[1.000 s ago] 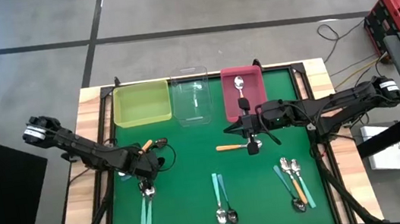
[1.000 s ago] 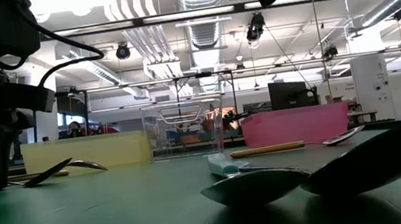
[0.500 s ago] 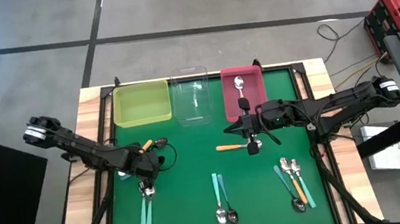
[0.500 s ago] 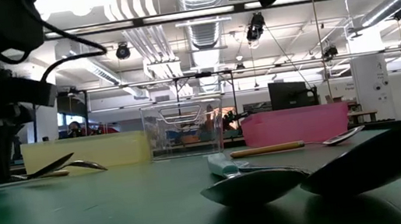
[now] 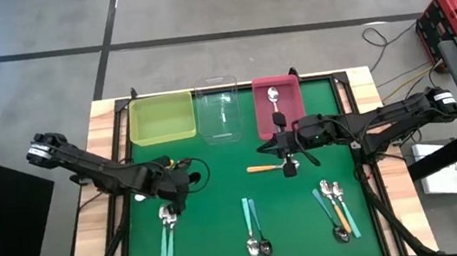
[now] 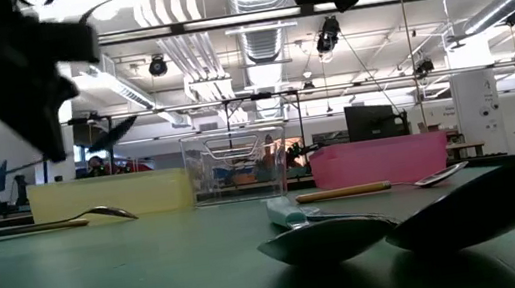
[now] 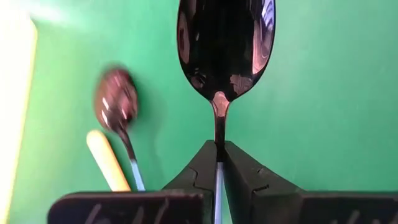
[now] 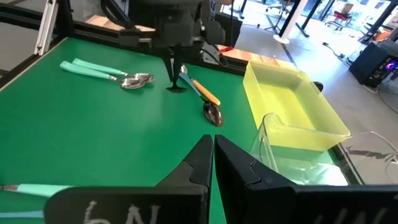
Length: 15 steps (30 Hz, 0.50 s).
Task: Sort silverware by color (type)
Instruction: Put the blue spoon into the yellow bin
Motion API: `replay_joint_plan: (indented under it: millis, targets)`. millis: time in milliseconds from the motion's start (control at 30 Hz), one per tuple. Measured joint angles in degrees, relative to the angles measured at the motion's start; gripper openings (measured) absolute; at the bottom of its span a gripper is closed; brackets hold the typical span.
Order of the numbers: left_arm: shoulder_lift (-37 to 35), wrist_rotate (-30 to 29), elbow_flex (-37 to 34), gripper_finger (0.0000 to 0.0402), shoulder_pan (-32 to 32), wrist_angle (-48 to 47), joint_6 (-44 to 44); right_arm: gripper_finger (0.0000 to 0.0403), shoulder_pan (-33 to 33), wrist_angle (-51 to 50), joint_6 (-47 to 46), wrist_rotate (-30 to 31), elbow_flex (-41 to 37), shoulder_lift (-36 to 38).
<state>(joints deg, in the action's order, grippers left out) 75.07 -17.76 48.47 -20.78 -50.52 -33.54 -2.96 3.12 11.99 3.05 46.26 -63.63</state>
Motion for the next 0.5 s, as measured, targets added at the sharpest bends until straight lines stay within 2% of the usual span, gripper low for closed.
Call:
replay_joint_plan:
  millis: [233, 500]
  targets:
    - [0.0, -5.0, 6.7, 0.0, 1.8, -0.1, 8.5, 0.0009, 0.0, -2.1, -1.0, 0.0, 0.0, 1.9]
    - [0.0, -5.3, 12.2, 0.0, 10.1, -0.5, 22.9, 0.0009, -0.1, -5.4, -3.1, 0.0, 0.0, 4.7]
